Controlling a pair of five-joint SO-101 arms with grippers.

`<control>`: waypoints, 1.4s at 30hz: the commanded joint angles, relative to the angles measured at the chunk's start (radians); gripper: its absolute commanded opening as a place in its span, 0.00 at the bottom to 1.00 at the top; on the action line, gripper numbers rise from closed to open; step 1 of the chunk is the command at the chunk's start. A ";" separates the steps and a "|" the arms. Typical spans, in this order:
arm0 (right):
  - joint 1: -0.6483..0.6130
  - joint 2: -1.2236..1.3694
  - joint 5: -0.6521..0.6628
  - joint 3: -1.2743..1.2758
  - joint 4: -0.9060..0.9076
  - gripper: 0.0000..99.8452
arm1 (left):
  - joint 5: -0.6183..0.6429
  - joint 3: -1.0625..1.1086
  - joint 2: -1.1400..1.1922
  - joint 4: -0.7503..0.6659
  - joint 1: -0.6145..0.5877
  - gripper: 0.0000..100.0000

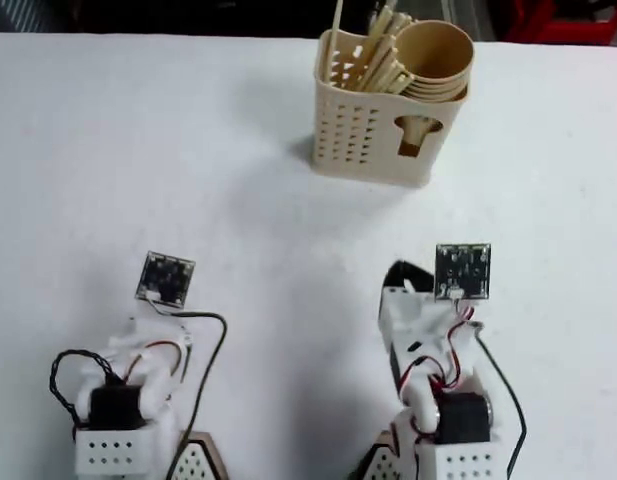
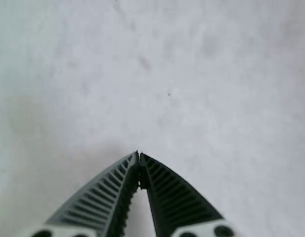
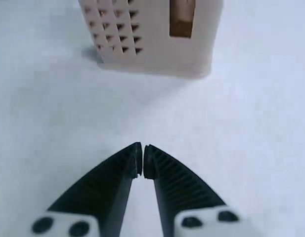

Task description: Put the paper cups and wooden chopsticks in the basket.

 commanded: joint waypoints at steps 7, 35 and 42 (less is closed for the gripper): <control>0.056 -0.021 -0.005 0.161 0.047 0.02 | 0.009 -0.005 -0.001 0.005 0.013 0.03; 0.113 -0.019 -0.005 0.161 0.300 0.02 | 0.009 -0.005 -0.001 0.005 0.013 0.03; 0.113 -0.019 -0.005 0.161 0.300 0.02 | 0.009 -0.005 -0.001 0.005 0.013 0.03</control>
